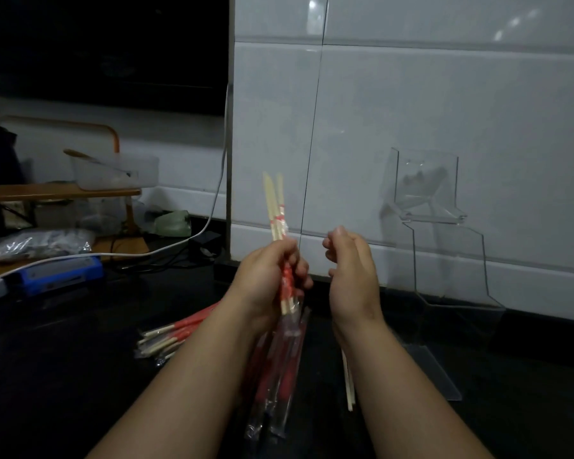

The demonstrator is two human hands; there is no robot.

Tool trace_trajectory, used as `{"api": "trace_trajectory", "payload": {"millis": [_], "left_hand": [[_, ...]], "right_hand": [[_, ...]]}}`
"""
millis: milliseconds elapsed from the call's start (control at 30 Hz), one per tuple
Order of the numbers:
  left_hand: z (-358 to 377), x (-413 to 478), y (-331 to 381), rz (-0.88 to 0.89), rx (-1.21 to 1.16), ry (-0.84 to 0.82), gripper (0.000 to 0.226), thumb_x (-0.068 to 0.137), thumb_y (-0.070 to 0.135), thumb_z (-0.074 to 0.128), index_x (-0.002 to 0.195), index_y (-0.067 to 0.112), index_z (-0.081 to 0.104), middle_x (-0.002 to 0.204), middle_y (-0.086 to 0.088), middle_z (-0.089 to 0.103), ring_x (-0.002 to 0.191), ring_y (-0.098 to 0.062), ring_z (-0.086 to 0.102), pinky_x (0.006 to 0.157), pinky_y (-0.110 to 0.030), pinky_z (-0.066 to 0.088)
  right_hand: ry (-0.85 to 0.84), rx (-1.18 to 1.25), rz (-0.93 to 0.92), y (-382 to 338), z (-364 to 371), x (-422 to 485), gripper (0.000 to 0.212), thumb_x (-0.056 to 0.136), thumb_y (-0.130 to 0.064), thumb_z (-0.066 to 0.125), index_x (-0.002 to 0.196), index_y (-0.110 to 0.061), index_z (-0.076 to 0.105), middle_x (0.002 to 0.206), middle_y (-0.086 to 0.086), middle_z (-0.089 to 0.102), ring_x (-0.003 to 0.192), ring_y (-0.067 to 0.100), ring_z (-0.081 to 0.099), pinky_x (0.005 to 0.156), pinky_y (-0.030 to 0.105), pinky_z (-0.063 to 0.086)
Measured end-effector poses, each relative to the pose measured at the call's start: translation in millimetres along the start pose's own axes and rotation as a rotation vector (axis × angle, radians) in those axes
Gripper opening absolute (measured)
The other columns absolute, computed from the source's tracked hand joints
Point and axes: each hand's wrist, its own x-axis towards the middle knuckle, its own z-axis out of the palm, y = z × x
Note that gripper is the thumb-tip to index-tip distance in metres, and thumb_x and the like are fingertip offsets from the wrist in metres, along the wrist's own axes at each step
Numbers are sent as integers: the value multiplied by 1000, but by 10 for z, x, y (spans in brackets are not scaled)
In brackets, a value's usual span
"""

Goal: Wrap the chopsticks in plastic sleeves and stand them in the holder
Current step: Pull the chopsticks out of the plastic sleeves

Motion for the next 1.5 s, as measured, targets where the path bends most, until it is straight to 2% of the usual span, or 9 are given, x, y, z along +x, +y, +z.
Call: {"api": "trace_trajectory", "payload": {"millis": [100, 200, 367, 600, 733, 933, 1200, 1367, 1500], "left_hand": [[-84, -102, 25, -269, 192, -332, 31, 85, 26, 61, 58, 15, 48, 56, -6, 44, 53, -24, 50, 61, -35, 39], [-85, -141, 0, -362, 232, -452, 23, 79, 22, 64, 65, 12, 50, 53, -5, 40, 48, -18, 43, 52, -29, 43], [-115, -160, 35, -368, 387, -478, 28, 78, 23, 59, 55, 14, 46, 53, -8, 37, 48, -19, 40, 53, -29, 38], [-225, -132, 111, -224, 627, -451, 36, 92, 12, 60, 58, 18, 53, 57, -4, 46, 54, -18, 42, 55, -30, 35], [-246, -122, 101, -251, 594, -456, 25, 77, 16, 62, 56, 23, 50, 55, -1, 40, 51, -15, 34, 52, -29, 26], [-386, -15, 85, -213, 842, -214, 20, 82, 23, 63, 62, 23, 60, 55, 4, 45, 51, -13, 37, 53, -30, 28], [-378, 92, 24, -33, 710, 229, 21, 92, 19, 64, 74, 11, 69, 65, -4, 62, 56, -15, 55, 55, -24, 45], [-360, 88, 54, -115, 555, 196, 14, 93, 19, 66, 100, 9, 59, 74, -13, 61, 46, -16, 54, 49, -29, 45], [-328, 44, 73, -187, 583, 125, 60, 83, 0, 70, 134, 17, 44, 95, -14, 62, 52, -16, 56, 47, -28, 45]], "right_hand": [[-89, 68, 73, -22, -65, 58, 39, 96, -53, 47, 100, -21, 69, 103, -4, 69, 102, 12, 62, 85, 32, 46], [-143, 155, 181, -28, -96, 79, 44, 87, -57, 55, 88, -17, 73, 95, 2, 72, 95, 18, 64, 87, 36, 50], [-80, 81, 206, -35, -81, 88, 34, 98, -26, 52, 76, -12, 74, 91, 8, 72, 84, 16, 65, 75, 33, 51], [28, 64, -23, -137, -17, -24, 41, 104, -25, 40, 69, -15, 58, 86, 0, 75, 88, 10, 69, 83, 32, 53], [171, 163, -119, -243, -52, -19, 41, 106, -24, 38, 69, -15, 54, 78, 1, 72, 79, 13, 67, 64, 21, 53], [455, 283, -288, -382, -148, 0, 39, 107, -27, 36, 72, -19, 53, 63, -2, 63, 68, 17, 65, 70, 31, 55], [379, 276, -374, -528, -173, -116, 34, 107, -33, 34, 80, -18, 47, 48, -4, 47, 44, 14, 47, 45, 28, 47], [104, -282, -9, -300, -158, 83, 22, 82, -48, 46, 75, -30, 56, 63, -4, 49, 60, 20, 46, 62, 41, 41], [-177, -600, 207, -252, -111, 47, 17, 83, -26, 43, 96, -22, 53, 80, 1, 50, 69, 24, 49, 68, 35, 39]]}}
